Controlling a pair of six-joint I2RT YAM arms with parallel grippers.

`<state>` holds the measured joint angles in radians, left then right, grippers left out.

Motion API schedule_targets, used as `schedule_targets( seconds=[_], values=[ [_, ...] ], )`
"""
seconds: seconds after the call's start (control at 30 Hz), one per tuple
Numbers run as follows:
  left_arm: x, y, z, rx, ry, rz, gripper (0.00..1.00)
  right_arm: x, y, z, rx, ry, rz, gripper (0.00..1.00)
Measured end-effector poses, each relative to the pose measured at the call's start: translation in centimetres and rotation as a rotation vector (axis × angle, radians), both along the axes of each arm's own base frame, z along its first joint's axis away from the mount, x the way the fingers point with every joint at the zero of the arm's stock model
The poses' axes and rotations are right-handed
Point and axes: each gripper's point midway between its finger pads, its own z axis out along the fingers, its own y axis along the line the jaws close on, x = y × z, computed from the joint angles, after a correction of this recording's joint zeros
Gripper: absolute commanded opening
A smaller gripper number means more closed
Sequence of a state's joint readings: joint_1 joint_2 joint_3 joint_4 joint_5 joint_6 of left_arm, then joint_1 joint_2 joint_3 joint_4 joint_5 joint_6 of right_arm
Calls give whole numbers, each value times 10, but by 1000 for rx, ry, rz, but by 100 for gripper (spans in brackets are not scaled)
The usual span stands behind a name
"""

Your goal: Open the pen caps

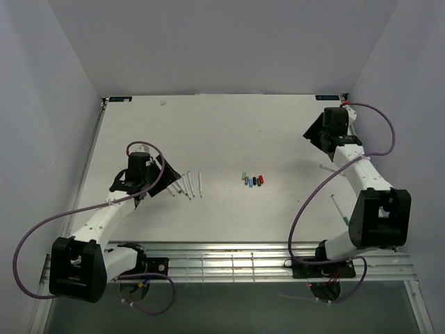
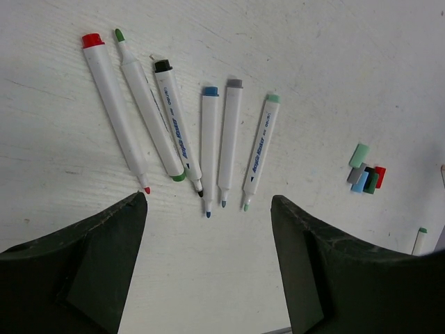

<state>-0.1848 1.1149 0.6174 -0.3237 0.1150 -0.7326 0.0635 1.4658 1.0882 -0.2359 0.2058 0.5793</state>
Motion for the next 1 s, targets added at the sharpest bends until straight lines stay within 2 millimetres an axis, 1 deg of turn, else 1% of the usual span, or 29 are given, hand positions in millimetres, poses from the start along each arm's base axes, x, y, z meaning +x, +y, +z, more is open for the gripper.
schedule_targets(
  seconds=[0.07,0.13,0.17,0.23,0.3,0.33,0.4,0.57,0.63,0.77,0.83,1.0],
  values=[
    [-1,-1,0,0,6,-4,82,-2,-29,-11,6,66,-157,61],
    [0,-3,2,0,7,-11,83,-11,-56,-31,18,156,-314,60],
    [0,-5,3,0,7,-15,83,-17,-67,-41,22,196,-374,59],
    [1,-8,6,1,4,-24,83,-35,-87,-65,33,292,-505,57],
    [3,-12,8,3,2,-34,83,-55,-100,-83,37,378,-615,57],
    [3,-13,8,6,5,-39,83,-63,-103,-88,37,409,-658,57],
    [3,-18,6,17,18,-51,83,-75,-105,-93,34,440,-723,58],
    [-3,-30,0,44,48,-90,83,-85,-111,-95,39,448,-823,59],
    [-6,-35,-3,51,60,-104,83,-86,-113,-97,42,451,-845,59],
    [-7,-42,-4,64,69,-122,84,-91,-117,-111,40,496,-874,58],
    [-8,-44,-3,67,68,-126,84,-90,-118,-115,41,497,-876,58],
    [-9,-47,-3,70,70,-129,84,-82,-120,-113,49,451,-868,58]
  ],
)
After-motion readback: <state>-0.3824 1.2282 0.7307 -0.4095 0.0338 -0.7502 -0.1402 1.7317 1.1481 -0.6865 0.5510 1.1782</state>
